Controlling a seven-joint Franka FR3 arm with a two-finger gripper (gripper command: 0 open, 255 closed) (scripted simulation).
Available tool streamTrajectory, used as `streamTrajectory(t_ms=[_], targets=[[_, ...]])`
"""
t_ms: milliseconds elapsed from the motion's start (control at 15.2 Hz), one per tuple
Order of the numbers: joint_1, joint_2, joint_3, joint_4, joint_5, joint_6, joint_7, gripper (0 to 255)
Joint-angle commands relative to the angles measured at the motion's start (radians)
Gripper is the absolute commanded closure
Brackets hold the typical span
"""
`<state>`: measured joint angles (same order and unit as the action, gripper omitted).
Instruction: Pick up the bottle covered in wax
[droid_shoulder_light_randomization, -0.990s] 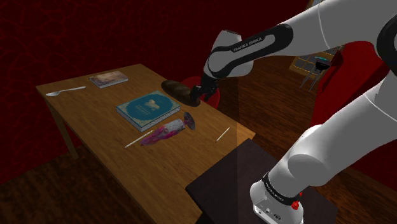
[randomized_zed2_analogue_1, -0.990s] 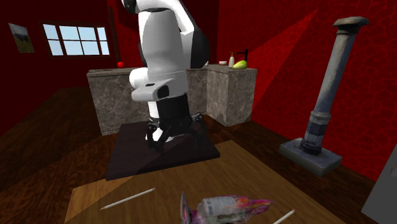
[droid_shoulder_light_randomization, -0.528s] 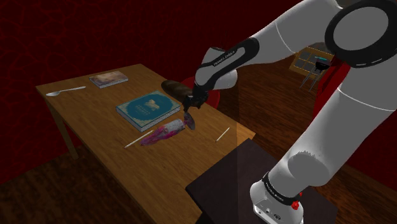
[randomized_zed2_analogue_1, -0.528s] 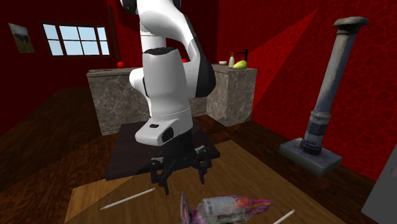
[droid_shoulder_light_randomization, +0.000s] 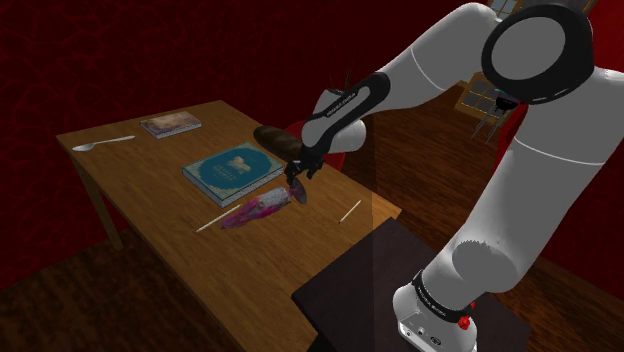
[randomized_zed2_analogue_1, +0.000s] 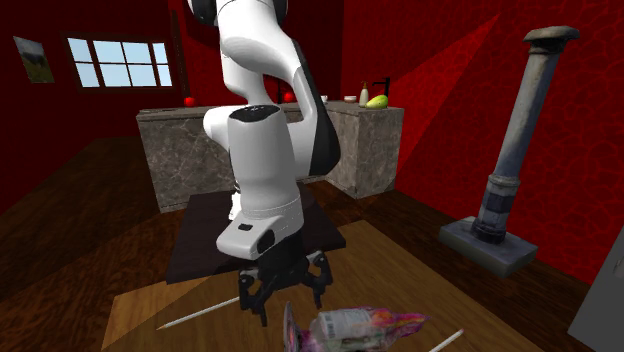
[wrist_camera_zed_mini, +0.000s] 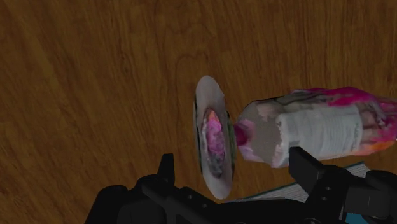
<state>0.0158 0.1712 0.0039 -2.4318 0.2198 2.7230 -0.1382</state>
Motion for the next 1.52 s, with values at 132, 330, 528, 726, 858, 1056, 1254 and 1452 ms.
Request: streamTrajectory(t_ms=[132,330,528,726,858,1056,1254,1452], targets=[[-0.001,0.005,0.001,0.001,0.002,0.005,-0.002,255],[-0.001,0.005,0.001,0.001,0.002,0.005,-0.002,255],[-0.001,0.005,0.001,0.001,0.002,0.005,-0.002,255],[0.001,-0.018,-0.003,0.002,-0.008,-0.019,0.007,255],[0.003,-0.043,-0.006,0.004,-0.017,-0.045,0.017,255],[0.004,-0.079,-0.010,0.008,-0.031,-0.085,0.030,255],[0.004,-0.113,-0.013,0.014,-0.043,-0.126,0.041,255],[0.003,-0.146,-0.015,0.023,-0.054,-0.166,0.052,255]])
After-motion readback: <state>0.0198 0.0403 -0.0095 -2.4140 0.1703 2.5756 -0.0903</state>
